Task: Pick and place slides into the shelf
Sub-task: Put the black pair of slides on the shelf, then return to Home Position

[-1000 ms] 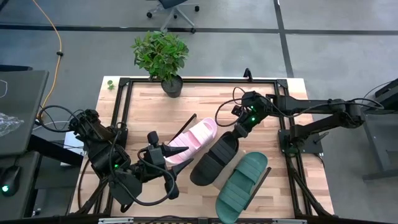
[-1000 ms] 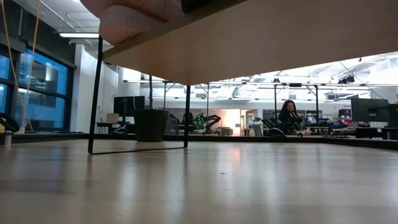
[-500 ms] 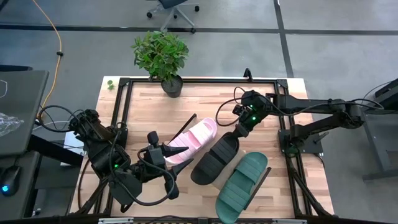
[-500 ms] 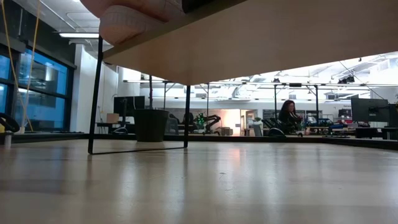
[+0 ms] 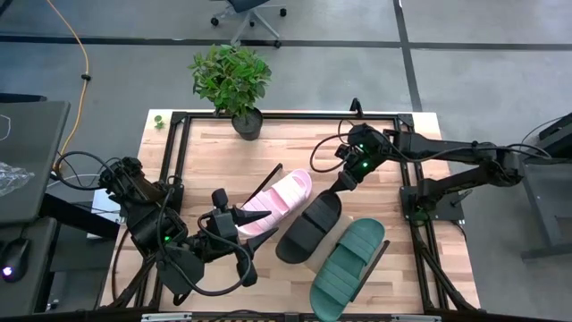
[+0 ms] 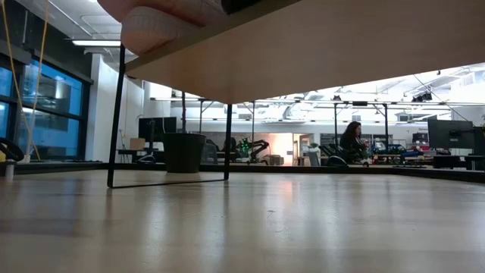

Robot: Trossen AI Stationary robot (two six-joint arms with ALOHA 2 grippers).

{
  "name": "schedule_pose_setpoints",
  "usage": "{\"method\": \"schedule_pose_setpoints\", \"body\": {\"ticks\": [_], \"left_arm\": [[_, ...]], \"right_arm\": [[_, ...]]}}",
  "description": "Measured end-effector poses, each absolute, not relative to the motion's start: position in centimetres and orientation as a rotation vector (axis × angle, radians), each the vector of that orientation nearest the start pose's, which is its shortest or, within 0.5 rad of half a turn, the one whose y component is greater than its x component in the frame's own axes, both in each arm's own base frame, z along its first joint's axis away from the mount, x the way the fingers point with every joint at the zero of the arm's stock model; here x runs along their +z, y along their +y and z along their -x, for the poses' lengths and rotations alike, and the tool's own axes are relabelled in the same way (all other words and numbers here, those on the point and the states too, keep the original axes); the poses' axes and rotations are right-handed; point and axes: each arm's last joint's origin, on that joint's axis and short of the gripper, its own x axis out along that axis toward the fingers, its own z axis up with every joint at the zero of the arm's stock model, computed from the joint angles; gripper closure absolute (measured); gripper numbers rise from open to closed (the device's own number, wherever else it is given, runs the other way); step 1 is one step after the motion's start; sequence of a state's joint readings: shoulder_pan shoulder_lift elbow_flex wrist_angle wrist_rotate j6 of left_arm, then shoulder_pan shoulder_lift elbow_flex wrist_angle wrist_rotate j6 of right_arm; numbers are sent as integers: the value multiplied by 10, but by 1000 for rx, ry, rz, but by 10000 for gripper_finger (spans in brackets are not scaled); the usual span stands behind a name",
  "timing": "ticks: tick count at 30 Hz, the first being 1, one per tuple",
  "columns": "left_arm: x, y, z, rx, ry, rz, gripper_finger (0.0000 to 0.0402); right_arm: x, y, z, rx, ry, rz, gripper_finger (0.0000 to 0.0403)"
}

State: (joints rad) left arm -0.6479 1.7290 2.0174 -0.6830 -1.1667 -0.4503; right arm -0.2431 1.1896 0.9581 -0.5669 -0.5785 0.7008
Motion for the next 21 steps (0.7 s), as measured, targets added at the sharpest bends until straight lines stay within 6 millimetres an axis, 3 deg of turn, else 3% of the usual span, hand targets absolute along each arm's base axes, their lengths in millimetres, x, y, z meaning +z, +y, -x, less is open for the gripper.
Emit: {"method": "schedule_pose_setpoints", "body": {"ticks": [17, 21], "left_arm": [[460, -192, -297, 519, 148, 105, 246], [461, -192, -297, 509, 154, 90, 246]], "right_arm": [[284, -45, -233, 47, 834, -968, 208], [289, -54, -227, 37, 791, -967, 208]]}}
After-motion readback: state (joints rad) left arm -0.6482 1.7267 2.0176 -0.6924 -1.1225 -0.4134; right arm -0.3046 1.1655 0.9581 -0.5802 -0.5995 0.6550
